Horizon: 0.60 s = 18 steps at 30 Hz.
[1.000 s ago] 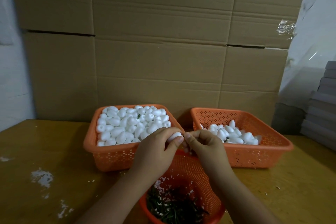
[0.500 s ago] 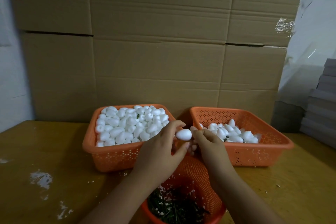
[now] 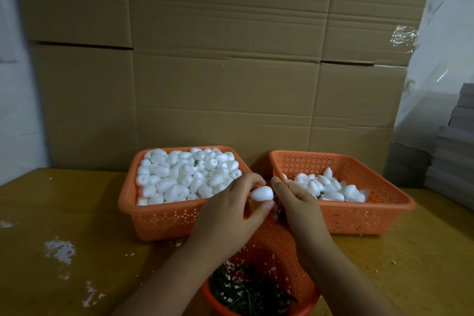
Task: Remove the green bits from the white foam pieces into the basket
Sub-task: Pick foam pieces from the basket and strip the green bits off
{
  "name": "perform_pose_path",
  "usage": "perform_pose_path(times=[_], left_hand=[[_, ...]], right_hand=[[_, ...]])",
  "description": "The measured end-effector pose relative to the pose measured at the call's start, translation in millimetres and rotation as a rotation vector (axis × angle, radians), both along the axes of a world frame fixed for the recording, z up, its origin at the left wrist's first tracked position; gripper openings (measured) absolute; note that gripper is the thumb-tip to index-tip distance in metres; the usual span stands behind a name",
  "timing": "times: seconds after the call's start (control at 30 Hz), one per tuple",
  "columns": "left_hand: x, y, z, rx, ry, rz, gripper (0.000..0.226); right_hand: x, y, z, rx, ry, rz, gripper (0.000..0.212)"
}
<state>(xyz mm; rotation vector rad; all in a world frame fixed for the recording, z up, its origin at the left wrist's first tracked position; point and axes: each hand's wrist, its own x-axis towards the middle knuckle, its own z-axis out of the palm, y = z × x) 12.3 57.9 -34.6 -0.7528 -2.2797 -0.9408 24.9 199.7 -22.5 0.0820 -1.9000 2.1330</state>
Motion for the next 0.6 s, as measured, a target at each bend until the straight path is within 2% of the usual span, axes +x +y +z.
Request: perform_pose_path(times=[0.13,0.33,0.6], left_hand=[[-0.4,-0.4,0.0,0.005,0.020,0.006,0.027],[-0.9,-1.1,-0.6,-0.003,0.028,0.005,0.025],[-4.3,-2.4,-1.8,0.021,0.023,0.029,0.038]], right_hand=[[-0.6,0.3,-0.5,0.019,0.003,-0.003,0.043],[1.1,0.0,0.6,0.072,-0.003,-0.025,0.051],[2.3,-5.3,4.5,0.057,0.101,-0.042,0.046]])
